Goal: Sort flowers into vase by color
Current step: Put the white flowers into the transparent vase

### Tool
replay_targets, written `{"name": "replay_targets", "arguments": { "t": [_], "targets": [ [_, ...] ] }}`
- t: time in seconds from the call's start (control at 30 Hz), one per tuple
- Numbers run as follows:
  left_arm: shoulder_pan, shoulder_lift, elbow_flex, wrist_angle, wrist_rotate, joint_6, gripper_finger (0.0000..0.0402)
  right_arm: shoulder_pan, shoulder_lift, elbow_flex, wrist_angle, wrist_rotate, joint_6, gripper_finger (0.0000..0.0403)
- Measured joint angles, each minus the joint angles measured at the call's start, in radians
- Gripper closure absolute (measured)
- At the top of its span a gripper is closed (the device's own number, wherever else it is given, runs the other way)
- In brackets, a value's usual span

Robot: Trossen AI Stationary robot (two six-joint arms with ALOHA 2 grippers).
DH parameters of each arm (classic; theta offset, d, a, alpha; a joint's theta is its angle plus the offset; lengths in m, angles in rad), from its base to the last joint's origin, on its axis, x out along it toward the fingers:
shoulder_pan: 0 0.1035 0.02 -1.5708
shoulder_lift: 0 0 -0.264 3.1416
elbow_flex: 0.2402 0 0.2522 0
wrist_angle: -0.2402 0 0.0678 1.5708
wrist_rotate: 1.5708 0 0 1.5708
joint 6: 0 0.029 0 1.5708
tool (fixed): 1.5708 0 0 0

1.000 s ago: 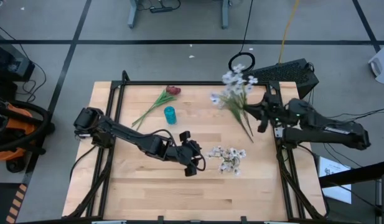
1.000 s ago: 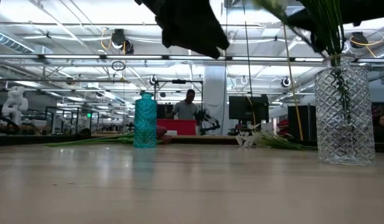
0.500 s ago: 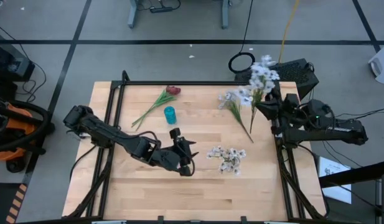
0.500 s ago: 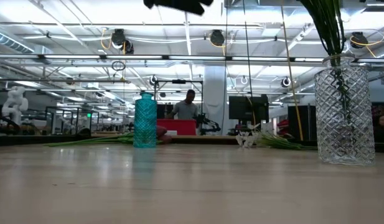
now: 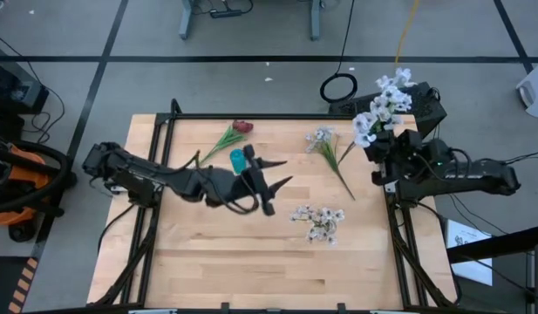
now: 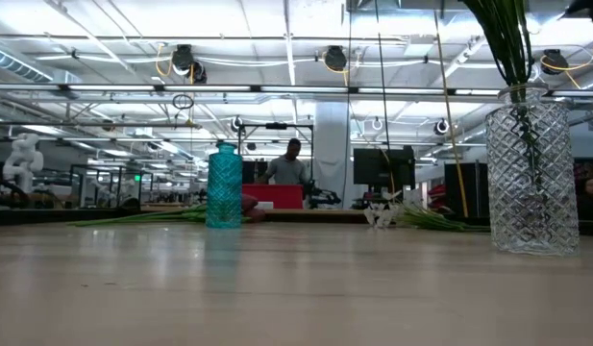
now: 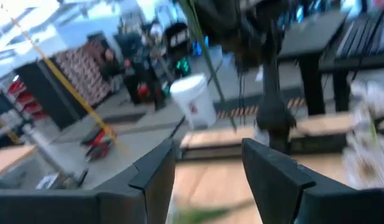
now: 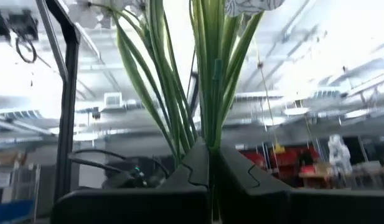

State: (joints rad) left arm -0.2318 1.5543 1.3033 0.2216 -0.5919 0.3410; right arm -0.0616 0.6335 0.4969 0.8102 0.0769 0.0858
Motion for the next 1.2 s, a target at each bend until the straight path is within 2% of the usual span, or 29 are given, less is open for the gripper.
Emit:
{"name": "replay_targets", "arguments": {
  "t": [0.2, 0.33, 0.4, 0.57, 0.83, 1.0, 1.2],
  "targets": [
    [0.084, 0.0, 0.0, 0.162, 0.14, -0.075, 0.021, 0.0, 0.134, 0.0, 0.221, 0.0, -0.027, 0.0402],
    [0.12, 0.001, 0.0, 0.174, 0.274, -0.109, 0.021, 0.0, 0.214, 0.0, 0.326, 0.0, -0.02, 0.0402],
    [0.13, 0.017, 0.001, 0.182, 0.282, -0.125, 0.021, 0.0, 0.246, 0.0, 0.365, 0.0, -0.006, 0.0402],
    [0.133, 0.092, 0.002, 0.158, 0.223, -0.099, 0.0201, 0.0, 0.303, 0.0, 0.383, 0.0, 0.004, 0.0402],
    [0.159, 0.16, 0.0, 0.259, 0.201, -0.099, 0.0134, 0.0, 0.352, 0.0, 0.455, 0.0, 0.007, 0.0402],
    [0.192, 0.174, 0.002, 0.296, 0.301, -0.148, 0.0106, 0.0, 0.369, 0.0, 0.476, 0.0, 0.004, 0.0402],
    [0.216, 0.208, 0.002, 0.295, 0.478, -0.179, 0.0102, 0.0, 0.4, 0.0, 0.493, 0.0, 0.0, 0.0402]
  ]
}}
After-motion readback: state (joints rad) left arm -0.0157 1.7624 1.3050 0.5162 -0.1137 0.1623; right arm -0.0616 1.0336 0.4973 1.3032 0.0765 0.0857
